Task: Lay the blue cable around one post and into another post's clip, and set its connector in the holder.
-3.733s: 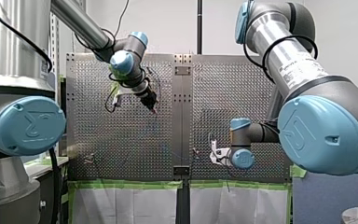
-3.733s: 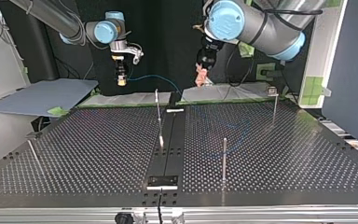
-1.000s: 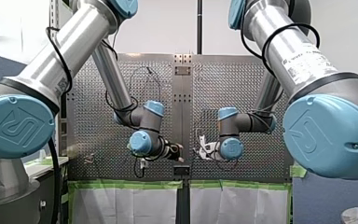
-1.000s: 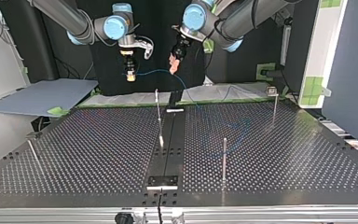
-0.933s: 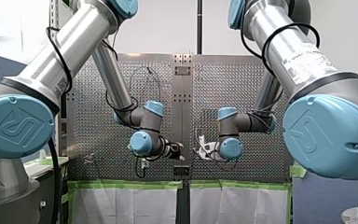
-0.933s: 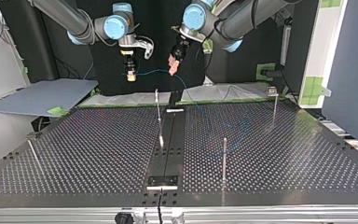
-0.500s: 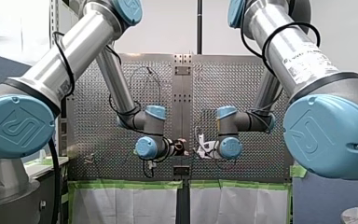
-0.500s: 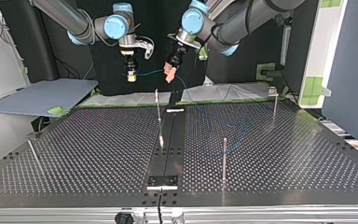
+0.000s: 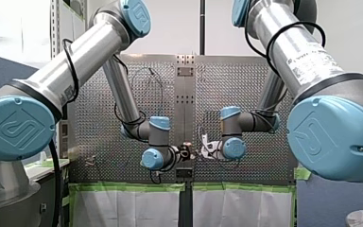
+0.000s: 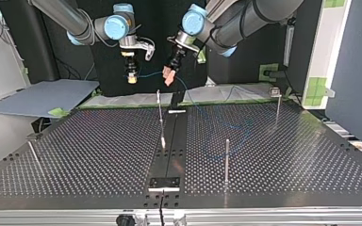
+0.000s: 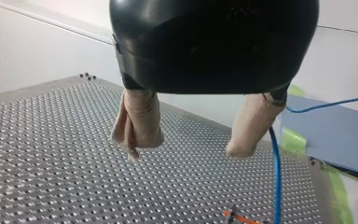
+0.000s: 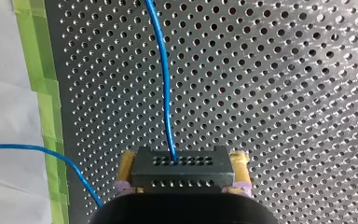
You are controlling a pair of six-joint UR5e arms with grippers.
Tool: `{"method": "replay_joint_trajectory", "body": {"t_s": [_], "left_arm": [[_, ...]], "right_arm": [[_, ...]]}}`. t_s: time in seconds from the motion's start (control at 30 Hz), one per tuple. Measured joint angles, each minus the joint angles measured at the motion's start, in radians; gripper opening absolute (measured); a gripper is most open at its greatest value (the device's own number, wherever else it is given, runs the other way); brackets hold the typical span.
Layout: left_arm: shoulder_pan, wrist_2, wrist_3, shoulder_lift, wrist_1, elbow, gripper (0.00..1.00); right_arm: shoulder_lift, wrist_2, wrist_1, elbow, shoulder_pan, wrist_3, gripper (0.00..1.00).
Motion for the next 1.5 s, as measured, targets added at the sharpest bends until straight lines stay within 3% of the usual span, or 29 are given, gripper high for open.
{"method": "replay_joint_trajectory", "body": {"t_s": [0.27,0.4,0.53,0.9,1.27,1.5], "left_arm": [[0.009,-0.033,-0.012,0.001,0.083,0.000,1.00],[0.010,-0.038,-0.012,0.001,0.092,0.000,1.00],[0.011,-0.030,0.001,0.001,0.067,0.000,1.00],[0.013,0.061,0.091,0.001,-0.039,0.000,1.00],[0.015,0.108,0.101,0.001,-0.139,0.000,1.00],[0.017,0.119,0.103,0.001,-0.152,0.000,1.00]], "right_arm": [[0.000,-0.002,0.010,0.000,-0.008,0.003,0.00],[0.000,-0.002,0.008,0.000,-0.018,0.003,0.00],[0.000,-0.003,-0.003,0.000,-0.027,0.004,0.00],[0.001,-0.010,-0.029,0.000,-0.036,0.006,0.00],[0.001,-0.011,-0.028,0.000,-0.037,0.004,0.00],[0.000,-0.011,-0.025,0.000,-0.034,0.001,0.00]]}}
